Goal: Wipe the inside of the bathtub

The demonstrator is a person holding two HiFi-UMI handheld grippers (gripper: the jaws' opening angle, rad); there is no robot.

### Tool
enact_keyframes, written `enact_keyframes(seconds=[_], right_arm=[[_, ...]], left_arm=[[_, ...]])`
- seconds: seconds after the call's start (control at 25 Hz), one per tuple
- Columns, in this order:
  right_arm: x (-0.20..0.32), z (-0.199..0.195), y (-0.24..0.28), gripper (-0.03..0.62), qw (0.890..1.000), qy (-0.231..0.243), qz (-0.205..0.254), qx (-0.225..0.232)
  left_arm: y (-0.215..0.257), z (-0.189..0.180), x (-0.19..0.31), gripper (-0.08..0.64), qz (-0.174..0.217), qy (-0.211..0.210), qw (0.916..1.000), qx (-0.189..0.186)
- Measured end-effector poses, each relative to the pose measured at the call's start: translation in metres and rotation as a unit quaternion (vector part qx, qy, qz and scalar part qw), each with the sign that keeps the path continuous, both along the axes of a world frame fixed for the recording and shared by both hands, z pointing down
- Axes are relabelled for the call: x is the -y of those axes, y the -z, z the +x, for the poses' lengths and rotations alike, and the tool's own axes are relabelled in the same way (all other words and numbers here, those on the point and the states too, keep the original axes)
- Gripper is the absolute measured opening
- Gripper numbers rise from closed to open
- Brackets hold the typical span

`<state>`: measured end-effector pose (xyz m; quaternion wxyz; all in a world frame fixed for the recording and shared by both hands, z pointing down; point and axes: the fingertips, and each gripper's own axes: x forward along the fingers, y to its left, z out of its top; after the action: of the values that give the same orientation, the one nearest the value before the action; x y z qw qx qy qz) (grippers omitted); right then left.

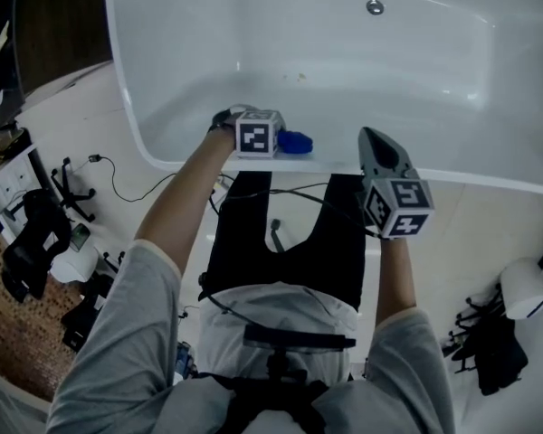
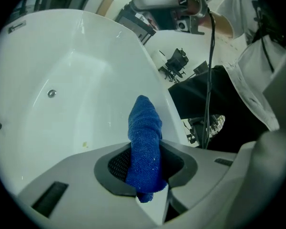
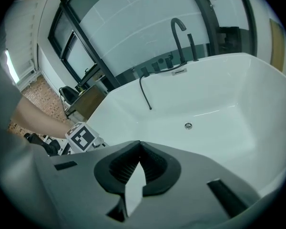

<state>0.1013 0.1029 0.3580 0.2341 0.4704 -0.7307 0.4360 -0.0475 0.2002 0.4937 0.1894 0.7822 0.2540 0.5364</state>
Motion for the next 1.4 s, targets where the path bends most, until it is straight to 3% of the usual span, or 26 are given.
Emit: enact_keyframes(seconds=[0.36,0.92,1.2,1.4], right_arm=[[0.013,0.003,-0.001,0.009,1.0,-0.013,0.005,0.014],[0.026,0.004,-0.037,0.009,1.0,-0.002,-0.008,0.023],[0.038,-0.004,-0.032,0.009,0.999,0.012,0.006,0.038],[0.042,-0.009,-0.033,0.009,0.999,0.007,0.003,0.054]], left_arm=[[-0.018,0.013,-0.005,0.12,-0.037,0.0,0.9993,0.003],[-0.09,0.026,0.016,0.11,-0.032,0.02,0.9991,0.02],[-0.119,0.031,0.024,0.11,-0.033,0.017,0.9991,0.018],[-0.115,0.032,0.023,0.1,-0.033,0.024,0.9992,0.005]])
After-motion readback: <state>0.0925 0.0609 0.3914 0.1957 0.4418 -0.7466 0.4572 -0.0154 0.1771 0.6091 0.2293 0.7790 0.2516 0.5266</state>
